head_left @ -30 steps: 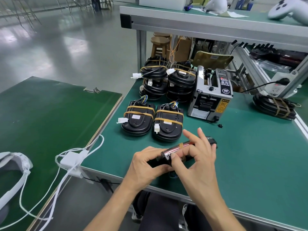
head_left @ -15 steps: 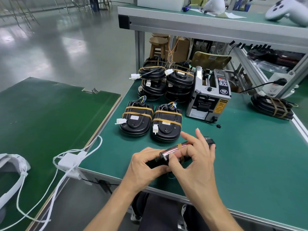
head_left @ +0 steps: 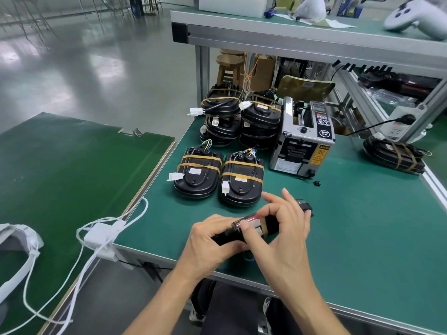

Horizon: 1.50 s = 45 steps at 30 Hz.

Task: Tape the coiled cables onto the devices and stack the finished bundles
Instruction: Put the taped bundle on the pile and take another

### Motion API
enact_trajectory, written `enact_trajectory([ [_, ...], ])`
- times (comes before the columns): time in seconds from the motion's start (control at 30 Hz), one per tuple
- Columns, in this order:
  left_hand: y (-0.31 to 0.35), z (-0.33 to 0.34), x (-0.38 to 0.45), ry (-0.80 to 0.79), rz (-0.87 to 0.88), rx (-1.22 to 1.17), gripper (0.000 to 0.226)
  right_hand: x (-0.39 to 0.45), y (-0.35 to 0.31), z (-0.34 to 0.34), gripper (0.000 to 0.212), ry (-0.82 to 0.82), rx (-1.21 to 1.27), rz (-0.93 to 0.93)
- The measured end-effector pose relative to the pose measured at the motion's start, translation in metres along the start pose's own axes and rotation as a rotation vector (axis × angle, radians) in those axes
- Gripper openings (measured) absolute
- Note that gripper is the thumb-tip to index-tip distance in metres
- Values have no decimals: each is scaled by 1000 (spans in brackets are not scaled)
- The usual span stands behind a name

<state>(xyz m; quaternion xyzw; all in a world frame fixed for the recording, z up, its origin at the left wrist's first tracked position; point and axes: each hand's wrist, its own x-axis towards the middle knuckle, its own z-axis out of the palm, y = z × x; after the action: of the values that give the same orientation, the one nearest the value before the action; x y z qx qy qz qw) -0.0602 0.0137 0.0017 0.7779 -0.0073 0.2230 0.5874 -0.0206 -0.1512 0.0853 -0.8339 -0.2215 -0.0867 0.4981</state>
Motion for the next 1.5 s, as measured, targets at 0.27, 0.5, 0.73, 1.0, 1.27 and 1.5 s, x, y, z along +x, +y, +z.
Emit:
enact_trajectory([
  [0.27, -2, 0, 0, 6, 9, 0, 41, 0, 7, 4, 7, 0, 16, 3],
  [0.5, -1, 1, 0, 12, 13, 23, 31, 1, -1, 4, 68, -54, -131, -4],
  [0.73, 2, 2, 1, 30, 86, 50, 33, 10, -4, -21, 53, 32, -4, -39],
  [1.0, -8, -1, -7, 235, 176, 135, 46, 159, 74, -41, 13, 143, 224, 531],
  [1.27, 1, -3, -2, 167, 212, 85, 41, 197, 107, -13, 15, 418, 227, 709],
  [1.5, 4, -4, -1, 169, 230, 83, 40, 201, 99, -3, 23, 469, 287, 678],
])
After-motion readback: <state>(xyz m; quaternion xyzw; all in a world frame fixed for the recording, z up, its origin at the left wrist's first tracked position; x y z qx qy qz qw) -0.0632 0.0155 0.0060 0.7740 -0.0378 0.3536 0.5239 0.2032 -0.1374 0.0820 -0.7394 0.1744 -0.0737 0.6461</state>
